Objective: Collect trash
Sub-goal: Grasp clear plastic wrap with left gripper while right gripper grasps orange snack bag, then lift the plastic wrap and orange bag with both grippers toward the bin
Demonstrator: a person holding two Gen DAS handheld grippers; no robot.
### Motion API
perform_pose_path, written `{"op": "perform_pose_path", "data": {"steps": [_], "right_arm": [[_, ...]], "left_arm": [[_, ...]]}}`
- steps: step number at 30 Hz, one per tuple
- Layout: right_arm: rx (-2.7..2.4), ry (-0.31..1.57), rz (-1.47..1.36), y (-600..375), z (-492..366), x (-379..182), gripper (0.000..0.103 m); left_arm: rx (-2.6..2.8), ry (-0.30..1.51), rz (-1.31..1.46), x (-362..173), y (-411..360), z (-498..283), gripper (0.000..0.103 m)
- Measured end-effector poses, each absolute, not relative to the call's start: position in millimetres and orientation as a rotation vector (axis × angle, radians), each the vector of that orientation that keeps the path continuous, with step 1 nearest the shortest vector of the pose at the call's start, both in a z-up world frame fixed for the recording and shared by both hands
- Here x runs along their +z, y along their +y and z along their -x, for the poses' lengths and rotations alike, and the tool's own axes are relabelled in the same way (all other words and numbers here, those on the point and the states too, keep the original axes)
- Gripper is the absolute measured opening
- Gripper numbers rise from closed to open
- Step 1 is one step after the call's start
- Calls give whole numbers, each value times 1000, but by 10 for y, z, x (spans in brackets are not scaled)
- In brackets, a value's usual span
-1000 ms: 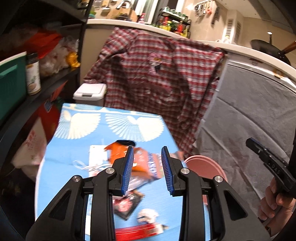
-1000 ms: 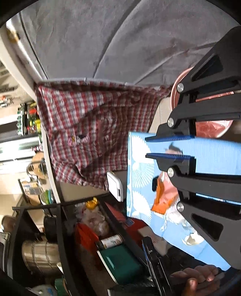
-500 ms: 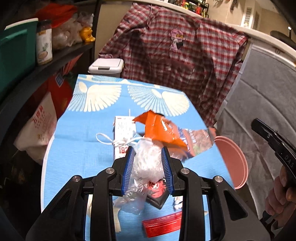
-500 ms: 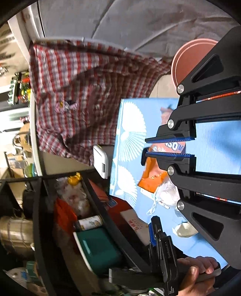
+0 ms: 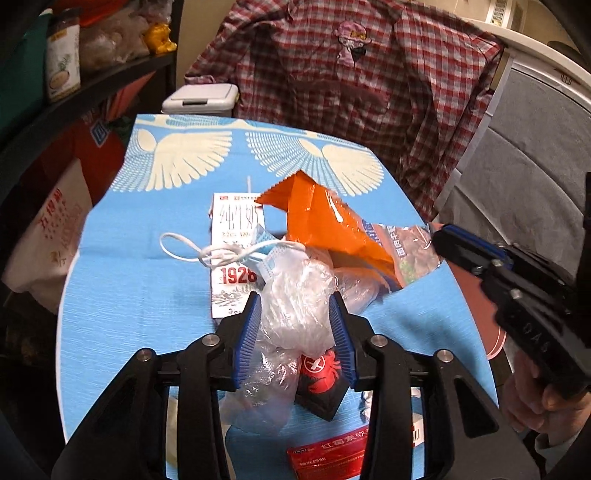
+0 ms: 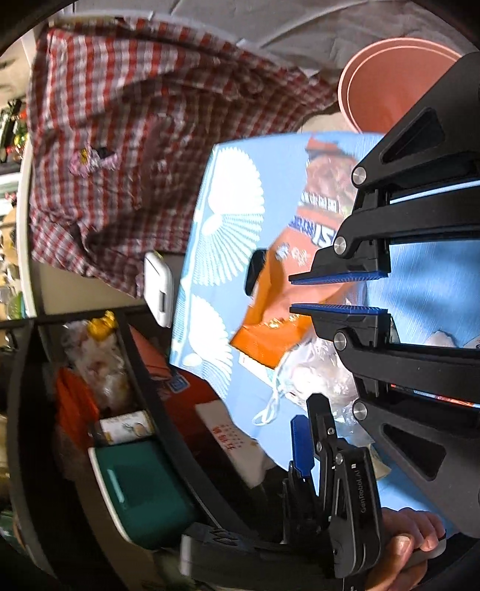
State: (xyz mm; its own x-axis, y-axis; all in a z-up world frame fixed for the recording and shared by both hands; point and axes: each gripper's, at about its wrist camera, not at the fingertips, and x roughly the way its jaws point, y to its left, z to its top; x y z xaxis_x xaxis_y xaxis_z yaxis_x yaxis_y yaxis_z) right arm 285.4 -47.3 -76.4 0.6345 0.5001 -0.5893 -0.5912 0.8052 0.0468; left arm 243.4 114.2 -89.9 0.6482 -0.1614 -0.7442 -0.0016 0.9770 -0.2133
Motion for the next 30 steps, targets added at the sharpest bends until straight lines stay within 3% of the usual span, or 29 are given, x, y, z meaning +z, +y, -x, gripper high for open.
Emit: {"op": "perform_pose_path", "data": {"steps": [6,13,22,24,26,30], "right_arm": [[654,680,190,-327,-2976,-962,15],[646,706,208,-284,-3080,-1052,29],[673,725,235,-249,-3083,-1073,28],[682,729,256,-224,-3067,-1091,23],[677,726,280,-203,-3047,-1096,8],[675,706,281,-231,-3013,-1029,4]], "left_arm": [[-119,898,234,-980,1138,-2510,45],[-127,924,220,-1061,1091,-2547,46],[-130,939,219,-1076,1072,-2541,46],[-131,945,217,-1082,1063,-2549,45],[-131,951,211,-1092,1054,-2549,42],[-131,954,194,-1078,1029,-2534,36]]}}
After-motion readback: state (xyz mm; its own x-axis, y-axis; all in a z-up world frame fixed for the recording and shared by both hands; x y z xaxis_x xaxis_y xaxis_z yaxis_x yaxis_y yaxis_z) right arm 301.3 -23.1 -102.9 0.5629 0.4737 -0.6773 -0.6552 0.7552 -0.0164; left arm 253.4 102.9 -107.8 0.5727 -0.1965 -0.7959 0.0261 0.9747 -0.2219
